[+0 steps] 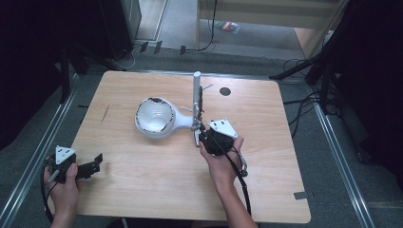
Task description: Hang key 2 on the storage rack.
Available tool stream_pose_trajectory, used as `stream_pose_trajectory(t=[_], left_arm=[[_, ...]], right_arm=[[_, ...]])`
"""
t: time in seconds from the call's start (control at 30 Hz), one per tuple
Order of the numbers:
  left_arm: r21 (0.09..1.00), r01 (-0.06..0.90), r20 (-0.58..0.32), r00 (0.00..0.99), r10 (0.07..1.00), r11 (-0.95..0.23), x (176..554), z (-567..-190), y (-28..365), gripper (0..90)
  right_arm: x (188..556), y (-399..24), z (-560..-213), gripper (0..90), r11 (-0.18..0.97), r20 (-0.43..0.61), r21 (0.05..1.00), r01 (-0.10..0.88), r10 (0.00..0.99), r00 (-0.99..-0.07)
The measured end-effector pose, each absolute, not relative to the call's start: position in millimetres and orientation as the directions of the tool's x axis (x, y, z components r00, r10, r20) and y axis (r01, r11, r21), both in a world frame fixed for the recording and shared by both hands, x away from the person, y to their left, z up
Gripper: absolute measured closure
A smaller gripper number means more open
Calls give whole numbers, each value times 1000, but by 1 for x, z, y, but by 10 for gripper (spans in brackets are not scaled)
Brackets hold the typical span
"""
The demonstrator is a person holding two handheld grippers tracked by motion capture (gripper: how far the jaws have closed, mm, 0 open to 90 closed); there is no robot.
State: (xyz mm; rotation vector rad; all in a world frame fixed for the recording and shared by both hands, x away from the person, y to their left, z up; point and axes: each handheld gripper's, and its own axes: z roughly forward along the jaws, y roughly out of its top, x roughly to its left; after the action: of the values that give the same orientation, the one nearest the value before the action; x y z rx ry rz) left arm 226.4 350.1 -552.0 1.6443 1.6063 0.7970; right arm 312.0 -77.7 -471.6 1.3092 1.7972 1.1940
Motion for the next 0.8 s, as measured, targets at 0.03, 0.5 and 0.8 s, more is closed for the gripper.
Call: stream_pose_trajectory(t=[0.03,0.5,0.8], left_arm=[[820,572,-40,44,998,8,226,-552,350,8],[818,575,-39,43,998,8,227,-552,350,8],[819,574,-35,41,999,6,227,-552,349,8]], right_arm=[[311,-80,-470,559,106,26,917,385,946,-324],[303,-104,-459,332,119,-11,946,300,942,-336],[293,-122,-455,0,86,1,943,322,966,-259]])
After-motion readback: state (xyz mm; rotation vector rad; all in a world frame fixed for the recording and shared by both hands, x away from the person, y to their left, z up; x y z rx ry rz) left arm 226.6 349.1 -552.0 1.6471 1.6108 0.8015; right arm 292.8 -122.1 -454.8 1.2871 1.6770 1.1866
